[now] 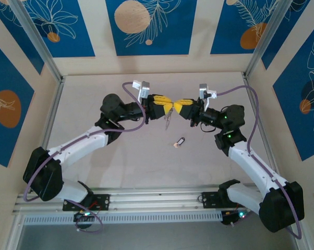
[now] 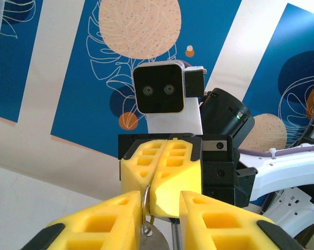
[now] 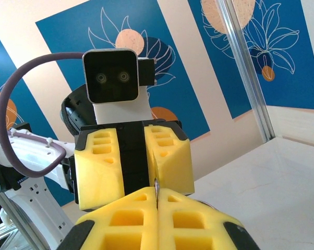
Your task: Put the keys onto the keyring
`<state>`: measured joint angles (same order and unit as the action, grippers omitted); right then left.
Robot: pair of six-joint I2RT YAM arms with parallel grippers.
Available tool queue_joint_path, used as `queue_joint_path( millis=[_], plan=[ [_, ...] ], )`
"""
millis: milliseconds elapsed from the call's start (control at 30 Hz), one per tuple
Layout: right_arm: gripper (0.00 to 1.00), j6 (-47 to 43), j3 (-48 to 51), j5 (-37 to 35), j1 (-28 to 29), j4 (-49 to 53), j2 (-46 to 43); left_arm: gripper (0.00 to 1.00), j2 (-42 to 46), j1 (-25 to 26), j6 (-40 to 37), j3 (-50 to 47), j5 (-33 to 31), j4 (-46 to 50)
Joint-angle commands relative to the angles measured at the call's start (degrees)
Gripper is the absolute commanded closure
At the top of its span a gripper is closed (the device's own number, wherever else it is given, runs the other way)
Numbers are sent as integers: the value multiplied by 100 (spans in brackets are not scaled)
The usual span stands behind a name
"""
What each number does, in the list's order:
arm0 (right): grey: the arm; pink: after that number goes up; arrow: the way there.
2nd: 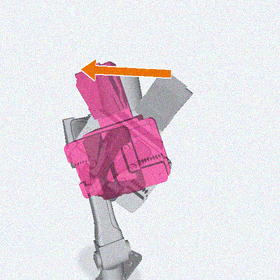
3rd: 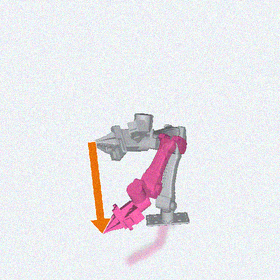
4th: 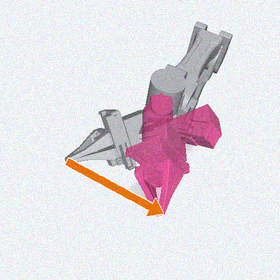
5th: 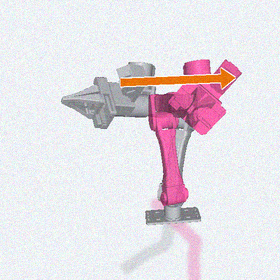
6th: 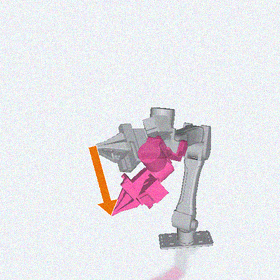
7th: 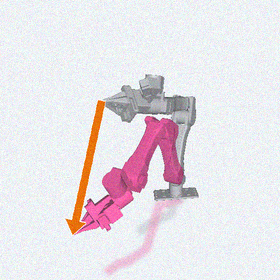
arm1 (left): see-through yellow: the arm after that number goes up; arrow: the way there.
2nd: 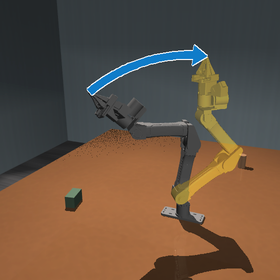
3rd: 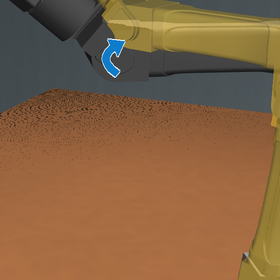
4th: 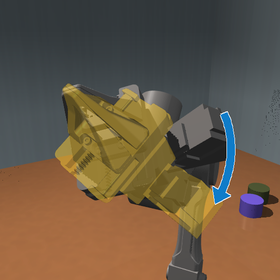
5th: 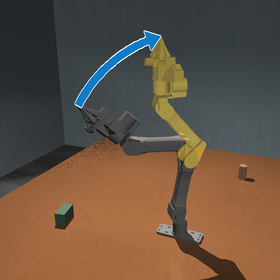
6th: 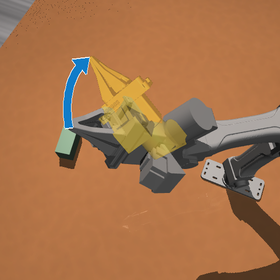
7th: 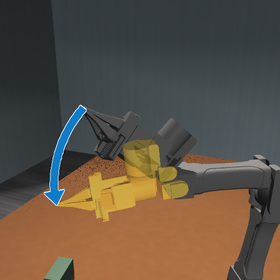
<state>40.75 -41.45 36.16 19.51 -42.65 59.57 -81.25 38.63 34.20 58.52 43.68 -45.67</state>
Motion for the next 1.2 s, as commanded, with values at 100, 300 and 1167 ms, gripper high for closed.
queue_joint_path(
  millis=[100,300,1167],
  plan=[
    [100,55,15,-108,53,-169,-33,88,-82,16,44,-19,202,-318],
    [100,53,-6,-48,62,-147,-34,100,-141,48,42,62,246,-311],
    [53,-450,-136,629,-397,1047,-477,100,154,38,-3146,2011,852,4845]
  ],
)
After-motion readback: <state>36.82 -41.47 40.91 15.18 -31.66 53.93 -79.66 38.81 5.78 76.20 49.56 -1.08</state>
